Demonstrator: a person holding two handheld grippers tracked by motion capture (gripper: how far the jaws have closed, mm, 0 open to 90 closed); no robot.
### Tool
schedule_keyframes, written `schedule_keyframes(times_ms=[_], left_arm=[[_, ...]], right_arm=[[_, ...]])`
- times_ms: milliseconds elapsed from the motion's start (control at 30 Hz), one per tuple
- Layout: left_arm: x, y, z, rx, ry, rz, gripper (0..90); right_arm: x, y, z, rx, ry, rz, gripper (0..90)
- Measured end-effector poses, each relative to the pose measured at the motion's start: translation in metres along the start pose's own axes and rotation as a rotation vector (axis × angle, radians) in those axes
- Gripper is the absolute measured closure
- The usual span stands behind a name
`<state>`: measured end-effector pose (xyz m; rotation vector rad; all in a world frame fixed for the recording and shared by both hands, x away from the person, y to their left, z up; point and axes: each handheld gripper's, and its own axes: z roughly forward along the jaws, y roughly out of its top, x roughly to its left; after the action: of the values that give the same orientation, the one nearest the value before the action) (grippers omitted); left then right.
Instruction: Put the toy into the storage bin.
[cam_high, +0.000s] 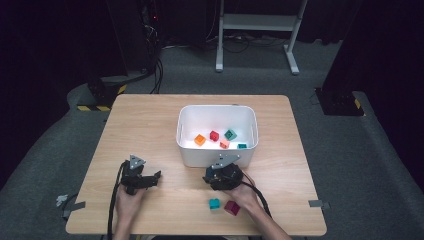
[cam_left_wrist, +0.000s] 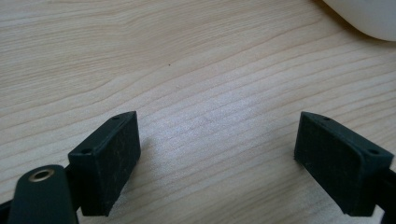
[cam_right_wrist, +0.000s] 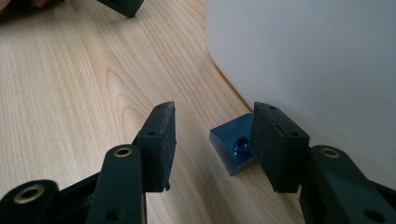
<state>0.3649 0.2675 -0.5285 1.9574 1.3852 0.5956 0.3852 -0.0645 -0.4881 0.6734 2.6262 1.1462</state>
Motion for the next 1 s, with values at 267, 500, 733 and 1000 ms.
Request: schedule_keyframes(times_ms=[267,500,733,1000], left_arm=[[0.0,0.0,0.0,0.0,0.0,0.0,14.4],[0.0,0.0,0.0,0.0,0.0,-0.001,14.5],[0.0,0.0,0.0,0.0,0.0,0.0,14.5],[0.0,0.0,0.0,0.0,0.0,-0.001,14.5]], right_arm=[[0.003,0.0,0.003,0.014,0.025,-0.008,50.7],[0.005,0.001,0.003,0.011,0.054,-0.007,52.6],[0.015,0.002,0.003,0.019,0.11,-0.033,53.1],[0.015,0.004,-0.002,-0.02,0.049,-0.015,48.1]])
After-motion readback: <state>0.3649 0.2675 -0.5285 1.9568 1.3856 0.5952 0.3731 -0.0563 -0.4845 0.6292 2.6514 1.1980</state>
